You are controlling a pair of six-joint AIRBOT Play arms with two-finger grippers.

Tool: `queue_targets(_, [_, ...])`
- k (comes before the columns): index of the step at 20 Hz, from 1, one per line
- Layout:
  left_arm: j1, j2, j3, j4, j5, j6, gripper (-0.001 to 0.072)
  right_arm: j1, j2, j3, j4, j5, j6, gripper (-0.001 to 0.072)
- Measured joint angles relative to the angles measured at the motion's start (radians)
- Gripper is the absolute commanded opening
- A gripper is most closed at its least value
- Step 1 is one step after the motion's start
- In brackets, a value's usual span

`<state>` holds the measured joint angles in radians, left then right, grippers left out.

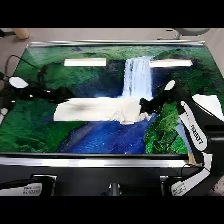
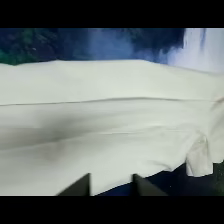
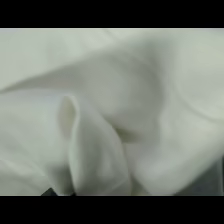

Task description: Fold the shirts.

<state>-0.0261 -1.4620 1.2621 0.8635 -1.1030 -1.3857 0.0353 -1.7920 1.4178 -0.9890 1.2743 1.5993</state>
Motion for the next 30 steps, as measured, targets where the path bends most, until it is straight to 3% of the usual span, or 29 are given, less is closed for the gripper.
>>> queue_targets(4, [-0.177,-0.096,0.0,-0.038,0.114,-0.016,0.0024,0.0,0.103,0.051,0.075,0.08,-0.03,0.0015])
queue_targets(7, [-0.318,-0.213,0.0,-0.194,0.208,-0.019,0.0024,0.0,0.247,0.071,0.122,0.149,-0.03,0.0015])
queue_targets(12, [-0.511,-0.376,0.0,-0.66,0.303,0.138,0.002,0.0,0.455,0.082,0.154,0.206,0.01,0.0015])
queue_targets(14, [-0.518,-0.379,0.0,-0.751,0.334,0.197,0.0019,0.004,0.486,0.082,0.161,0.211,0.02,0.0015])
queue_targets(17, [-0.427,-0.294,0.0,-0.56,0.321,0.148,0.002,0.061,0.484,0.083,0.18,0.192,0.026,0.0015])
queue_targets(21, [-0.196,-0.104,0.0,0.043,0.132,-0.045,0.0021,0.217,0.373,0.083,0.202,0.084,0.024,0.0018])
queue_targets(22, [-0.135,-0.05,0.0,0.148,0.09,-0.072,0.0021,0.257,0.329,0.083,0.215,0.047,0.019,0.0126])
queue_targets(23, [-0.072,0.013,0.0,0.231,0.062,-0.095,0.0022,0.3,0.276,0.083,0.234,-0.002,0.014,0.049])
queue_targets(24, [-0.025,0.068,0.0,0.279,0.035,-0.112,0.0022,0.335,0.226,0.083,0.266,-0.055,0.007,0.0706])
queue_targets(27, [0.069,0.23,0.0,0.358,-0.023,-0.137,0.0022,0.371,0.106,0.084,0.393,-0.193,-0.024,0.0669])
queue_targets(30, [0.099,0.34,0.0,0.385,-0.066,-0.137,0.0022,0.298,0.105,0.084,0.404,-0.17,-0.025,0.0667])
